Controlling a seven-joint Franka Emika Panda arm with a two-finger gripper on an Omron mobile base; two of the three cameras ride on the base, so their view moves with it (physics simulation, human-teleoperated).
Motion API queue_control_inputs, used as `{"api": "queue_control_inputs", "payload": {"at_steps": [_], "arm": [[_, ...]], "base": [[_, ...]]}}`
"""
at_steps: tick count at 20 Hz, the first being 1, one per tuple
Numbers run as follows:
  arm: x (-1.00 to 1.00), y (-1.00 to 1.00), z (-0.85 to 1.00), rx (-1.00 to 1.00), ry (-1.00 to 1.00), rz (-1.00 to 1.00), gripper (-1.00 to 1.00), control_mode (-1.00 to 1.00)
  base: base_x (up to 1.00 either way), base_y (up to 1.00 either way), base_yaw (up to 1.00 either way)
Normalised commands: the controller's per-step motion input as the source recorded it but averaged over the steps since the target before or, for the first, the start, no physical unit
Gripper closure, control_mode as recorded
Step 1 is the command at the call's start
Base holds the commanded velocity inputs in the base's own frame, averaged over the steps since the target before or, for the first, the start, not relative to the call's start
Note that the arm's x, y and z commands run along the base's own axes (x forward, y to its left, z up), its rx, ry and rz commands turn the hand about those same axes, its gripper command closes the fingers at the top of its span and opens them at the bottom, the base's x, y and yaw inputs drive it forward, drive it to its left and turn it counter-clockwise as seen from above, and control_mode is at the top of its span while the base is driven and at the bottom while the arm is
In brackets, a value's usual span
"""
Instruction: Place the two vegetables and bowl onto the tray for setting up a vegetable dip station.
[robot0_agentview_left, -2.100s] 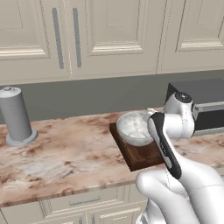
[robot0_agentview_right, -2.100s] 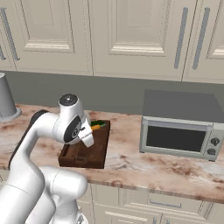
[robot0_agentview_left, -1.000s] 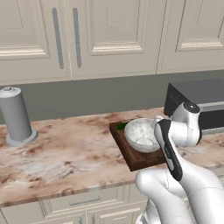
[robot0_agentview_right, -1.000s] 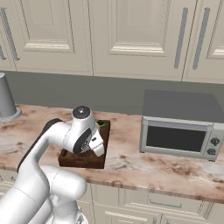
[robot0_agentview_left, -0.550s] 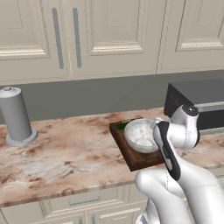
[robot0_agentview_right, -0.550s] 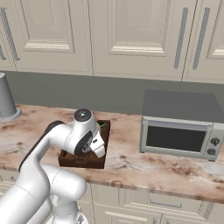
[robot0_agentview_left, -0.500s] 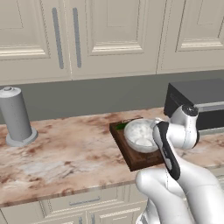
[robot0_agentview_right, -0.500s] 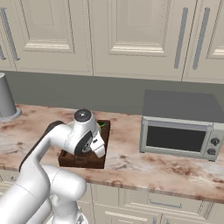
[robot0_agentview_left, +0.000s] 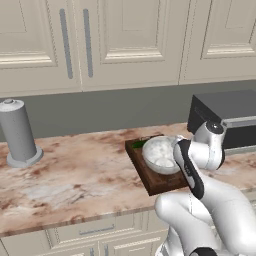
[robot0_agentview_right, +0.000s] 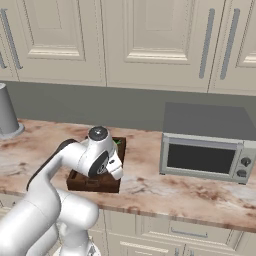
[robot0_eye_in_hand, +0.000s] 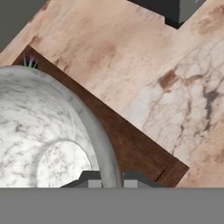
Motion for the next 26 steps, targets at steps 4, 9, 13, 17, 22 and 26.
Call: {"api": "queue_control_inputs", "payload": {"at_steps": [4, 9, 13, 17, 22, 26], "arm": [[0.09, -0.14, -0.11, 0.0, 0.0, 0.0, 1.0, -1.0], [0.03, -0.02, -0.06, 0.0, 0.02, 0.0, 1.0, -1.0], [0.11, 0.0, -0.13, 0.0, 0.0, 0.0, 1.0, -1.0], [0.11, 0.0, -0.2, 0.0, 0.0, 0.0, 1.0, -1.0], [0.1, 0.01, -0.17, 0.0, 0.0, 0.0, 1.0, -1.0], [0.0, 0.0, -0.01, 0.0, 0.01, 0.0, 1.0, -1.0]], "base": [[0.0, 0.0, 0.0], [0.0, 0.0, 0.0], [0.0, 0.0, 0.0], [0.0, 0.0, 0.0], [0.0, 0.0, 0.0], [0.0, 0.0, 0.0]]}}
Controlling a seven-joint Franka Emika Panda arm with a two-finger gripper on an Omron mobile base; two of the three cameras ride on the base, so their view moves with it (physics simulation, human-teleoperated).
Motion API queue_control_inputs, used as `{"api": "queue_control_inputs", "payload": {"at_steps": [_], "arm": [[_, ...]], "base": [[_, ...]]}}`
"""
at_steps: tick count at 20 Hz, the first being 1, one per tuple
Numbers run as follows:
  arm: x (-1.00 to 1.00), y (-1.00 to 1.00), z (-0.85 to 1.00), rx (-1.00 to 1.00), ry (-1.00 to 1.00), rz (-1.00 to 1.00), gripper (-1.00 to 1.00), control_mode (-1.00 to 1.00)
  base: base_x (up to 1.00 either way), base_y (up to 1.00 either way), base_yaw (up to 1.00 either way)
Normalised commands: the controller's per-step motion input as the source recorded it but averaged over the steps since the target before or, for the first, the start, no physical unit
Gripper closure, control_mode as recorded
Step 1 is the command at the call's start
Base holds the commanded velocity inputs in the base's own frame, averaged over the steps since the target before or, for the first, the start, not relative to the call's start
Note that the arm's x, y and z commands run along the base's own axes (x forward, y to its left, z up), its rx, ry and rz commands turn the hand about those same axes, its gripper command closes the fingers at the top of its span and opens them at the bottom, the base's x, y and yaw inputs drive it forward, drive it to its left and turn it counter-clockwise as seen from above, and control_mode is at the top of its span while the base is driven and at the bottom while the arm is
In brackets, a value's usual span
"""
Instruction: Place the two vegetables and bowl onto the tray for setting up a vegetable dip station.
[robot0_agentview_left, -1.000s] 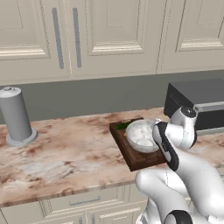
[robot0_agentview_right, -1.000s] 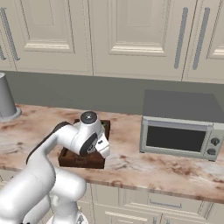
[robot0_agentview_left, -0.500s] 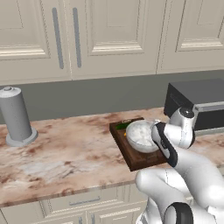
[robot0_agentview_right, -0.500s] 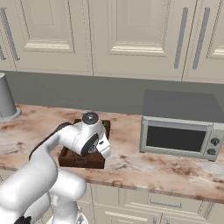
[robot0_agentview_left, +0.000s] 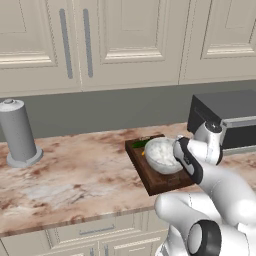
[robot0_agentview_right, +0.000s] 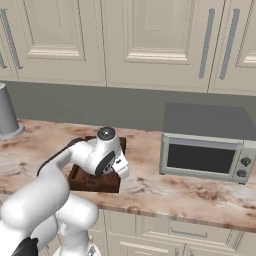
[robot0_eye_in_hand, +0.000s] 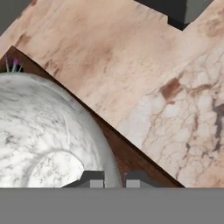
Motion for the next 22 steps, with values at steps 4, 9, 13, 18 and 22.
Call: {"api": "queue_control_inputs", "payload": {"at_steps": [4, 9, 13, 18, 22], "arm": [[0.0, 0.0, 0.0, 0.0, 0.0, 0.0, -1.0, -1.0], [0.0, 0.0, 0.0, 0.0, 0.0, 0.0, -1.0, -1.0], [-0.03, 0.0, 0.04, 0.0, 0.0, 0.0, -1.0, -1.0], [-0.09, 0.0, 0.36, 0.0, 0.0, 0.02, -1.0, -1.0], [-0.27, -0.03, 0.55, 0.0, 0.0, 0.0, -1.0, -1.0]], "base": [[0.0, 0.0, 0.0], [0.0, 0.0, 0.0], [0.0, 0.0, 0.0], [0.0, 0.0, 0.0], [0.0, 0.0, 0.0]]}}
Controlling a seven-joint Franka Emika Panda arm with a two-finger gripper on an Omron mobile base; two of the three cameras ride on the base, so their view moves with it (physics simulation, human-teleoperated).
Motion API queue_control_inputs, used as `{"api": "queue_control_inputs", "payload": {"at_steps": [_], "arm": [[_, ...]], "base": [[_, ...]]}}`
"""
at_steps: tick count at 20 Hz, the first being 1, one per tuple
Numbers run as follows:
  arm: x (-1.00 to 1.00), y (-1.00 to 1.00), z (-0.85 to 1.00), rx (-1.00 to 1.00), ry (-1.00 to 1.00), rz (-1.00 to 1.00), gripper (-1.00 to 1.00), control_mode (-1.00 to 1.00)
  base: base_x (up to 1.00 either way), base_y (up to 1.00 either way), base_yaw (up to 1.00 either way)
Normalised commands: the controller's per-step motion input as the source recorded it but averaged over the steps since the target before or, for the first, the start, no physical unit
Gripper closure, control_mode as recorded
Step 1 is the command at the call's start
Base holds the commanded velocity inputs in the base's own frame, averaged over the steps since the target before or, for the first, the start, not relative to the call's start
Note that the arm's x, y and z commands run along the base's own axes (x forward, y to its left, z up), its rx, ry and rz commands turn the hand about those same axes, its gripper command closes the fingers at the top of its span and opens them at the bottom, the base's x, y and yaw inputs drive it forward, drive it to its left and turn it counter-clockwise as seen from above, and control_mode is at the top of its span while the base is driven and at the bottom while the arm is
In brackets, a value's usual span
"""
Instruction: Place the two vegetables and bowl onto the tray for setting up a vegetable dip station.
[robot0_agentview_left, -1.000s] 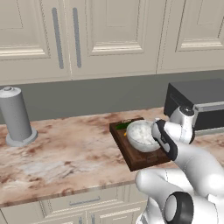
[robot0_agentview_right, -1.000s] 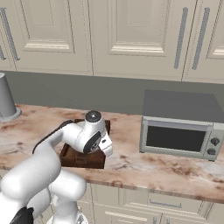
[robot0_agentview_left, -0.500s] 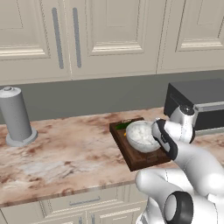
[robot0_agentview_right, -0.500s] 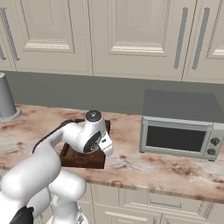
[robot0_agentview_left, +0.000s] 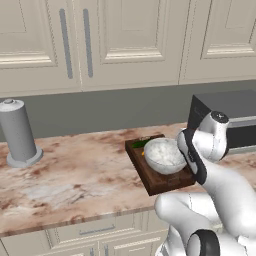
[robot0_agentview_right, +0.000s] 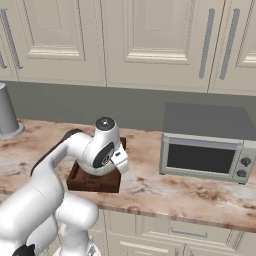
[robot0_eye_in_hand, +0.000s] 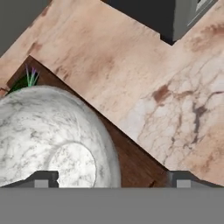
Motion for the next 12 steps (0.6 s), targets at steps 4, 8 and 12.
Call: {"api": "queue_control_inputs", "payload": {"at_steps": [4, 8, 12], "arm": [[-0.61, -0.03, 0.47, 0.0, 0.0, 0.0, -1.0, -1.0], [-0.87, -0.02, 0.31, 0.0, 0.0, 0.0, -1.0, -1.0], [-1.0, 0.0, 0.28, 0.0, 0.0, 0.0, -1.0, -1.0]], "base": [[0.0, 0.0, 0.0], [0.0, 0.0, 0.0], [0.0, 0.0, 0.0]]}}
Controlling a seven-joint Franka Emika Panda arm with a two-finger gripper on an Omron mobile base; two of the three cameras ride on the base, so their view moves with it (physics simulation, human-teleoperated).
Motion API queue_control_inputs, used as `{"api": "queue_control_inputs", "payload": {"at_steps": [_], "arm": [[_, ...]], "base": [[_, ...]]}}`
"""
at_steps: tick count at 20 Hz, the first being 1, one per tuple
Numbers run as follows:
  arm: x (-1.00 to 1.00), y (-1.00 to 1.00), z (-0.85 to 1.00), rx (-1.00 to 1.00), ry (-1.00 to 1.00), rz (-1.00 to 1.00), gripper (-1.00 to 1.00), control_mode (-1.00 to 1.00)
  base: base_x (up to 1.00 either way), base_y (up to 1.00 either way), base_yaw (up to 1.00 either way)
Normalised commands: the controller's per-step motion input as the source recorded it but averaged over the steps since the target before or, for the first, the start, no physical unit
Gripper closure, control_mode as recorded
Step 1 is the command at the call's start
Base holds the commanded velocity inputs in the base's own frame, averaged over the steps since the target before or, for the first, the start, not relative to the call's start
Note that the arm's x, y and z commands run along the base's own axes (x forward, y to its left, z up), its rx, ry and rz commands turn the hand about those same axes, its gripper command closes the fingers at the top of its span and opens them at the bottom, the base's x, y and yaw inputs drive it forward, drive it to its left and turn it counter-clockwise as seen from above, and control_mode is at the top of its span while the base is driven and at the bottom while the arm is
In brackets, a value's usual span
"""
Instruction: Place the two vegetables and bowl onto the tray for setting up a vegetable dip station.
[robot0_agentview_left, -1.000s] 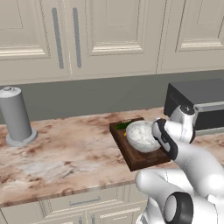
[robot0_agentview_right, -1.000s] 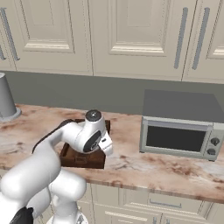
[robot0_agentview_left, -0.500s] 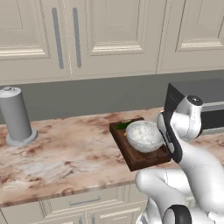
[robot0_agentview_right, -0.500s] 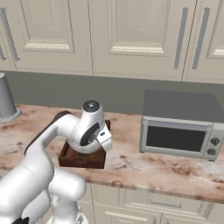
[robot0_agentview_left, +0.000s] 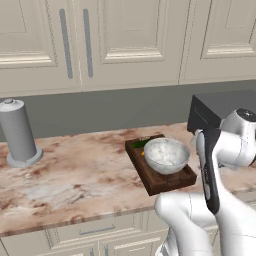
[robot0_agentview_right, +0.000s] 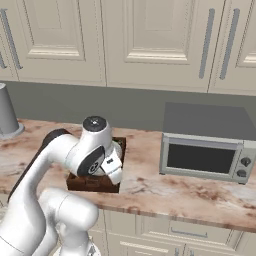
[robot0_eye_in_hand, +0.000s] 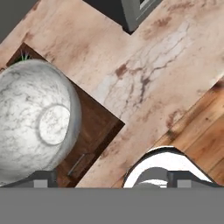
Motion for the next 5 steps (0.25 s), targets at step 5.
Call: {"api": "queue_control_inputs", "payload": {"at_steps": [5], "arm": [[-0.88, 0.0, 0.42, 0.0, 0.0, 0.06, -1.0, -1.0]], "base": [[0.0, 0.0, 0.0]]}}
